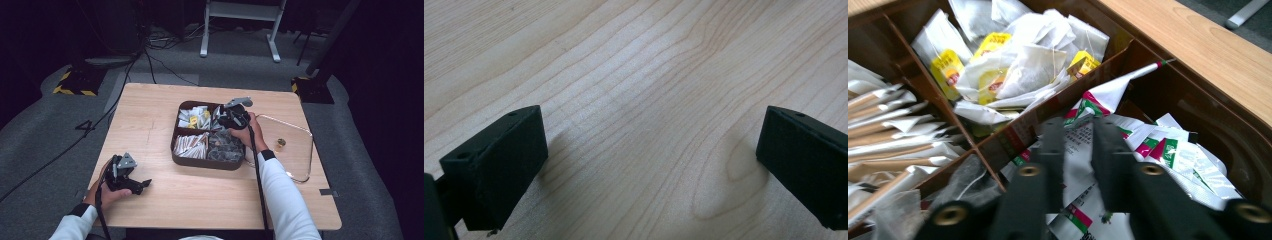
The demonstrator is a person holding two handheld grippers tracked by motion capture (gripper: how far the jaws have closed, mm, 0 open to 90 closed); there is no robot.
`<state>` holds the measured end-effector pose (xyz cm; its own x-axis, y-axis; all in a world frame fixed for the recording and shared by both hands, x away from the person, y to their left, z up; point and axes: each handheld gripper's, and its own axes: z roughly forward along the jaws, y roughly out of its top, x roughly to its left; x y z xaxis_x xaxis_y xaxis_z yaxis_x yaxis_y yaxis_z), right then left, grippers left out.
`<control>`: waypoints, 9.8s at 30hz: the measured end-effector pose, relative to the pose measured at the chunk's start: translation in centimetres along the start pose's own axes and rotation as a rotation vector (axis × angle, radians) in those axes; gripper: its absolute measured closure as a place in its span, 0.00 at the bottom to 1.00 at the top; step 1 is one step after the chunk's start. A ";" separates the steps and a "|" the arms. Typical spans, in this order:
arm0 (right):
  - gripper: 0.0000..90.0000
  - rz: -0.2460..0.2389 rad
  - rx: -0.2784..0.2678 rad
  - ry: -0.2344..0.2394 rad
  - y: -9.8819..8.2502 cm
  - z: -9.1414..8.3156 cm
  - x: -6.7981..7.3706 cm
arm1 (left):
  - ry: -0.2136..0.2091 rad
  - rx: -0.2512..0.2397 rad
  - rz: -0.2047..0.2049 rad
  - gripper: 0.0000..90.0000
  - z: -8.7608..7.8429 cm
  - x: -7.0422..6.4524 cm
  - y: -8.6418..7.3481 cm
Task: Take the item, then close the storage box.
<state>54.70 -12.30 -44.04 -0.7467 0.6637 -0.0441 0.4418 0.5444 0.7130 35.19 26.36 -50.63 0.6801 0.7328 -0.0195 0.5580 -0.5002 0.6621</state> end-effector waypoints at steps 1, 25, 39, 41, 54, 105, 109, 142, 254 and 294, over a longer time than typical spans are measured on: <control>0.77 -0.003 0.005 -0.010 0.0 0.1 0.0 | 0.000 0.000 0.000 0.00 0.0 0.0 0.0; 0.82 0.102 0.063 -0.051 2.1 2.9 -0.1 | 0.002 -0.002 0.000 0.00 0.0 0.0 0.0; 0.93 0.071 -0.016 -0.076 1.6 0.4 0.0 | 0.000 0.000 0.000 0.00 0.0 0.0 0.0; 0.94 0.063 -0.033 -0.074 1.4 -0.1 -0.1 | 0.000 0.000 0.000 0.00 0.0 0.0 0.0; 0.95 0.035 -0.110 -0.016 0.1 -3.0 0.0 | 0.001 -0.002 0.000 0.00 0.0 0.0 0.0; 0.95 -0.126 -0.242 0.211 -5.6 -16.1 5.8 | 0.001 -0.002 -0.001 0.00 0.0 0.0 0.0; 0.95 -0.148 -0.221 0.239 -6.4 -16.1 6.8 | 0.001 -0.002 -0.001 0.00 0.0 0.0 0.0; 0.92 -0.252 0.055 0.423 -11.5 -9.5 12.7 | 0.000 0.000 0.000 0.00 0.0 0.0 0.0; 0.66 0.240 0.008 -0.200 -17.7 -10.4 -9.1 | 0.008 0.000 -0.001 0.01 -0.1 0.0 0.0; 0.66 0.189 -0.047 -0.249 -16.5 -15.0 -10.2 | 0.008 -0.001 0.000 0.01 -0.1 0.0 0.0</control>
<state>47.54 -35.72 -44.93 -0.5059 0.8594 -0.0735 0.5336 0.3788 0.7562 35.15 26.42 -50.60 0.6764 0.7364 -0.0133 0.5575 -0.5001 0.6626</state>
